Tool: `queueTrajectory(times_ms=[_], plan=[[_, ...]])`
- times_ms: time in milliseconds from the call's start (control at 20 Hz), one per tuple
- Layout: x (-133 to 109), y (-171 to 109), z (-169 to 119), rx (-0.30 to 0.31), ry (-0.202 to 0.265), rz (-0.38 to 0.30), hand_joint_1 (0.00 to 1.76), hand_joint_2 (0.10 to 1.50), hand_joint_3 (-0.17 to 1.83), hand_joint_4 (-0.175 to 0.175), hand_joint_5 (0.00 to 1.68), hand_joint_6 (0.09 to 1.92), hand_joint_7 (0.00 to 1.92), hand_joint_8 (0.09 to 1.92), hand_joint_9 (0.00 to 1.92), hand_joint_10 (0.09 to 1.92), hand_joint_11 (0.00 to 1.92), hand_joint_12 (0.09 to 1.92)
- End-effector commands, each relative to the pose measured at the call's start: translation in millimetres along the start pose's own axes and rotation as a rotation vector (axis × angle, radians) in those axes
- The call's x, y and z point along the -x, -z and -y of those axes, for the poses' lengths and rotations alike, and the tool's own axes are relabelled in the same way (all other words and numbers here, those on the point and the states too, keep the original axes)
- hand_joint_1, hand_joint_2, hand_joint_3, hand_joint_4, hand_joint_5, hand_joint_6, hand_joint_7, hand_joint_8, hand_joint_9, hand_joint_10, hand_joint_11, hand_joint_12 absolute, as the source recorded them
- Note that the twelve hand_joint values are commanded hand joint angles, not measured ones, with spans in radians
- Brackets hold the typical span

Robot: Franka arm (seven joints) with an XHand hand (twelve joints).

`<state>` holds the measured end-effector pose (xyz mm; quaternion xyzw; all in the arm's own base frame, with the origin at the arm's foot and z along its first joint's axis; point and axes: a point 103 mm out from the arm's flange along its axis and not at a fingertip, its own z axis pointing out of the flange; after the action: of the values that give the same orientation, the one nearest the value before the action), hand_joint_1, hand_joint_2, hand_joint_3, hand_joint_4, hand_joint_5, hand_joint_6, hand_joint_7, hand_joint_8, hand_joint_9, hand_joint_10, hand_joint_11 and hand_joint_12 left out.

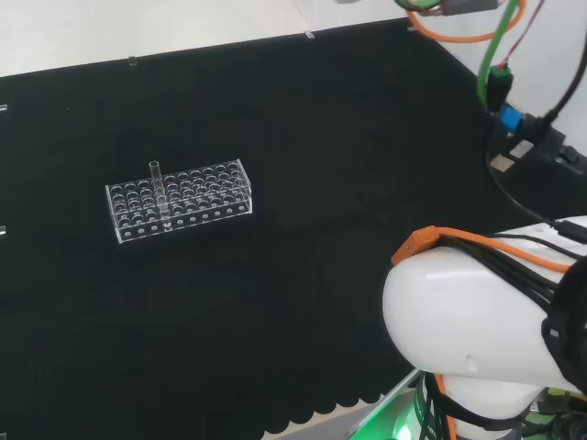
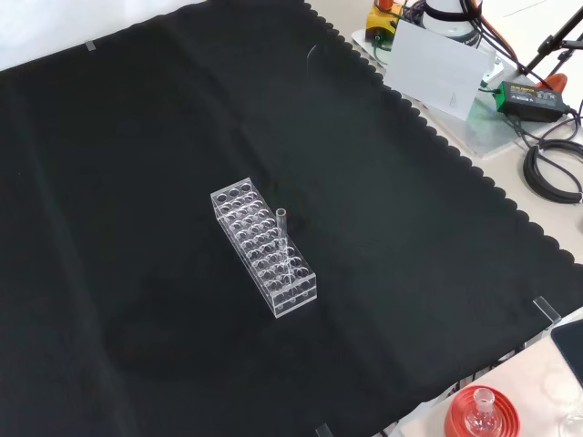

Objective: Pick up the test tube.

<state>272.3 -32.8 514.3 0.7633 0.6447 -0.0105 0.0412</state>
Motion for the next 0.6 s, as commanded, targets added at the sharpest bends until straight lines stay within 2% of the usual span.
queueTrajectory(times_ms=[50,350,600], plan=[[17.8,3.1,9.8,-0.005,-0.049,0.021,0.62,0.79,0.50,-0.011,0.25,0.21,0.19,0.71,0.13,0.90,0.00,1.36],[14.5,-3.4,-4.6,-0.015,-0.030,-0.023,0.62,0.79,0.50,-0.010,0.25,0.20,0.19,0.71,0.13,0.90,0.00,1.36],[18.9,-19.0,-19.3,-0.038,-0.025,-0.156,0.62,0.79,0.49,-0.011,0.26,0.20,0.19,0.71,0.13,0.90,0.00,1.36]])
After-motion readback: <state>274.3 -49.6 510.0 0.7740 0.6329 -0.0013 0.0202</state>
